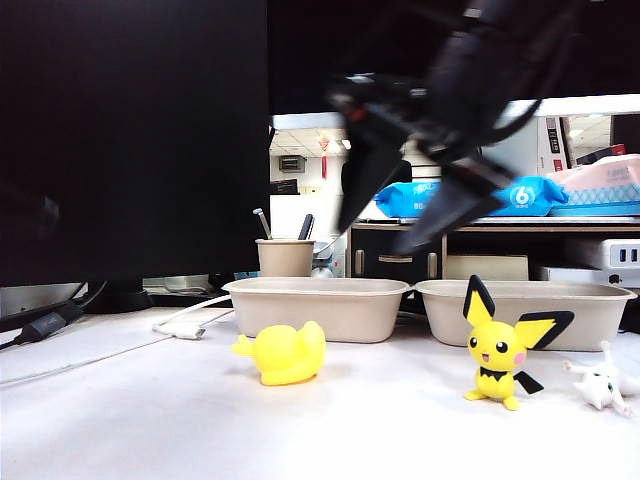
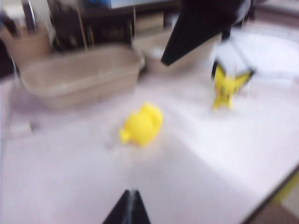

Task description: Put the dolls with similar colors into the same paper box, while dolls with different colors go into separate paper boxes.

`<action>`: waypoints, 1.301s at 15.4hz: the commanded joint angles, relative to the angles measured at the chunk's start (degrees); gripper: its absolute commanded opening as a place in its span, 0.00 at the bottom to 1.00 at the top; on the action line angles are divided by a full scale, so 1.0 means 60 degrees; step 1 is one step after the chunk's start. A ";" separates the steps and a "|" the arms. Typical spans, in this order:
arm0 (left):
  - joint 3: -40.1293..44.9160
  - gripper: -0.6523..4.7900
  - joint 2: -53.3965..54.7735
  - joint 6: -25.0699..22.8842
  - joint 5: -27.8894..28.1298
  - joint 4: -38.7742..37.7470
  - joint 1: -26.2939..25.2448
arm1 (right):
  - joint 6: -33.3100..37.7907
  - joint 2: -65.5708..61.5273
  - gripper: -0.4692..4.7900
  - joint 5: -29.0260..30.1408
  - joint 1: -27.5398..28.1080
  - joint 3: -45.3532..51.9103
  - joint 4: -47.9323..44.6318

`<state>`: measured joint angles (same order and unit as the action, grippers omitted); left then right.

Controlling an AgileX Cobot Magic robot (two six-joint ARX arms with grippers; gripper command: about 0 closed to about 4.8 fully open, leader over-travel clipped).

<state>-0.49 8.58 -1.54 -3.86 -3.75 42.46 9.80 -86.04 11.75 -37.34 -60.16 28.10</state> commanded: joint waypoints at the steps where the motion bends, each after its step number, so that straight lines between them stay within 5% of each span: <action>1: -0.0007 0.11 0.0645 0.0004 -0.0004 0.0066 -0.0007 | -0.0426 -0.0353 0.77 -0.0044 -0.0667 -0.0018 -0.0597; 6: -0.0007 0.11 0.0965 0.0004 -0.0004 0.0000 -0.0011 | -0.0353 -0.1647 1.00 -0.0004 -0.0896 -0.0018 -0.1089; 20: -0.0007 0.11 0.0969 0.0004 -0.0004 0.0000 -0.0011 | -0.0335 -0.2251 1.00 0.0317 -0.1239 -0.0018 -0.2080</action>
<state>-0.49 14.39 -1.54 -3.88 -4.10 42.46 7.66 -99.26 13.30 -44.38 -60.18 16.45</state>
